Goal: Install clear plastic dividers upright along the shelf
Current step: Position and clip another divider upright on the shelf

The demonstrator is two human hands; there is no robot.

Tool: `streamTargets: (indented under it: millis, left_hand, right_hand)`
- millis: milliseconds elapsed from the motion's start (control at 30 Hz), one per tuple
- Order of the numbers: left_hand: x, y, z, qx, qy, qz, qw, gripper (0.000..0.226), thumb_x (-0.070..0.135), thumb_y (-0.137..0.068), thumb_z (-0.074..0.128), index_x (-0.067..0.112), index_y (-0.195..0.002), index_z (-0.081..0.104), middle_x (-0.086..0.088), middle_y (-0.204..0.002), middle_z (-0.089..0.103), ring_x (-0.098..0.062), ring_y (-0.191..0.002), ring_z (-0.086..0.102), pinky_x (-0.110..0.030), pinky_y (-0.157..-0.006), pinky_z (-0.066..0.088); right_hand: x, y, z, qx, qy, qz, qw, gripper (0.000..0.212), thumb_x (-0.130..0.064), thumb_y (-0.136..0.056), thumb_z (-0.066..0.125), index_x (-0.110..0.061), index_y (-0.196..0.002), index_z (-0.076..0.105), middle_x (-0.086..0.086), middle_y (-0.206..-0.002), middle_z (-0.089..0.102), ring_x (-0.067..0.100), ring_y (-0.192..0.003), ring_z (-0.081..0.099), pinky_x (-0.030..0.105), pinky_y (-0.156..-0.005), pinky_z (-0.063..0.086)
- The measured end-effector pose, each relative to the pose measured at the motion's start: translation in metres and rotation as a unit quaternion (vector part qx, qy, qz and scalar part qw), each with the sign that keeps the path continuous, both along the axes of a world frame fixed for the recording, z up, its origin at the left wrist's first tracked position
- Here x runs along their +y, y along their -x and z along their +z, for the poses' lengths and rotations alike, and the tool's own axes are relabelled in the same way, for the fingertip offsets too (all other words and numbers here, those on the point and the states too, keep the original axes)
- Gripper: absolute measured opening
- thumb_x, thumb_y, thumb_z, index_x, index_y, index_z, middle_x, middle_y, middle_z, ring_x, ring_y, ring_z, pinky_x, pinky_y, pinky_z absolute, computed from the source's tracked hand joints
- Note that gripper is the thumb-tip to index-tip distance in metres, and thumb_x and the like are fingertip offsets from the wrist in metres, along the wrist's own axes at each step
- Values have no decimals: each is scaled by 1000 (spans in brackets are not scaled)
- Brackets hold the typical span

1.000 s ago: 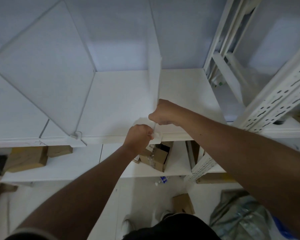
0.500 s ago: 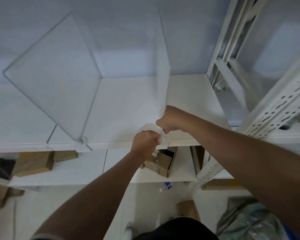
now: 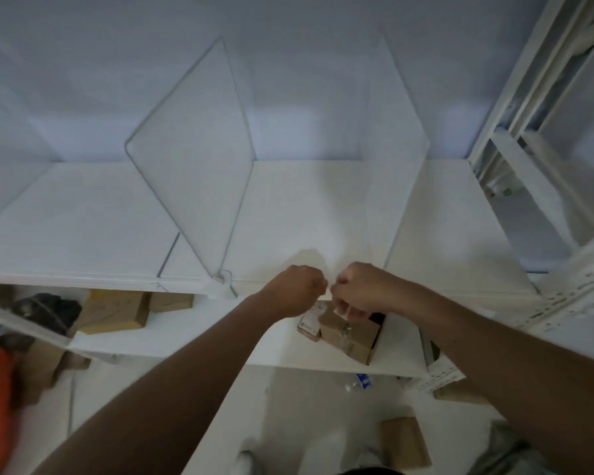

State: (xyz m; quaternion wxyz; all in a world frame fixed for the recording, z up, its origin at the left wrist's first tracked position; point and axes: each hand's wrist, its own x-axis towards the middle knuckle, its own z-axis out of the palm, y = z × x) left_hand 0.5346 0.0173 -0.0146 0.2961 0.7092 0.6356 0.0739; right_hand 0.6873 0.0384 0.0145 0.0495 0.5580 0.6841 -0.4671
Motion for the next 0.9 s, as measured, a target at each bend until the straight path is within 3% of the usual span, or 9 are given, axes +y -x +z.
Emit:
streamTargets:
  millis: [100, 200, 267, 333, 400, 533, 633, 733, 900]
  left_hand:
    - [-3, 39, 12, -43, 115, 52, 991, 39, 27, -97, 39, 5, -73, 61, -11, -75, 71, -24, -67, 66, -29, -64, 53]
    - [-16, 90, 11, 87, 170, 22, 981, 46, 41, -93, 41, 3, -76, 62, -10, -78, 72, -25, -72, 70, -32, -73, 57]
    - [-29, 128, -1, 166, 99, 44, 980, 48, 49, -88, 44, 4, -91, 62, -8, -89, 68, -26, -88, 67, -34, -79, 53]
    - [-41, 161, -13, 124, -60, 141, 980, 43, 49, -87, 49, 8, -91, 60, -5, -83, 61, -25, -83, 64, -30, -69, 48]
    - [-47, 180, -17, 67, -194, 202, 958, 36, 46, -84, 58, 10, -82, 53, -2, -78, 54, -22, -74, 56, -29, -62, 43]
    - [-37, 192, -33, 0, -196, 192, 962, 46, 44, -80, 64, 10, -107, 48, -5, -104, 54, -22, -95, 51, -32, -83, 47]
    - [-20, 188, -48, -47, -134, 164, 976, 57, 39, -84, 60, 12, -130, 40, -5, -129, 53, -23, -119, 50, -39, -103, 44]
    - [-16, 180, -64, -52, -137, 152, 977, 50, 35, -86, 58, 15, -130, 43, -3, -129, 57, -21, -121, 51, -41, -106, 42]
    - [-18, 166, -85, -51, -170, 196, 964, 47, 35, -88, 55, 22, -132, 41, 4, -132, 53, -15, -128, 43, -37, -115, 32]
  right_hand:
    - [1, 45, 16, 103, -147, -44, 983, 30, -24, -93, 49, -14, -117, 62, 0, -112, 67, 19, -100, 65, 29, -79, 49]
    - [-4, 88, 30, 154, -203, -68, 965, 54, -33, -96, 46, -23, -147, 33, 3, -147, 47, 20, -131, 48, 28, -101, 38]
    - [-8, 118, 38, 161, -230, -64, 958, 66, -38, -96, 46, -27, -153, 15, 4, -158, 28, 21, -142, 34, 29, -107, 29]
    - [-12, 149, 41, 174, -248, -57, 951, 78, -44, -95, 48, -30, -154, -1, -4, -164, 4, 15, -149, 11, 34, -117, 17]
    - [-14, 179, 42, 195, -246, -51, 948, 87, -49, -92, 51, -33, -152, -10, -9, -163, -8, 11, -150, 0, 40, -121, 11]
    - [-20, 219, 47, 200, -229, -54, 951, 88, -45, -92, 54, -39, -150, -12, -7, -164, -1, 16, -149, 11, 35, -116, 18]
    - [-18, 230, 49, 180, -230, -38, 956, 79, -30, -98, 47, -39, -150, -12, 9, -159, 25, 28, -137, 43, 29, -103, 36]
    - [-15, 233, 50, 167, -229, -33, 958, 74, -27, -100, 41, -38, -150, -13, 23, -140, 49, 37, -119, 57, 39, -98, 48]
    - [-11, 231, 31, 182, -215, -35, 959, 76, -28, -100, 43, -41, -149, -14, 10, -151, 41, 29, -124, 56, 28, -94, 43]
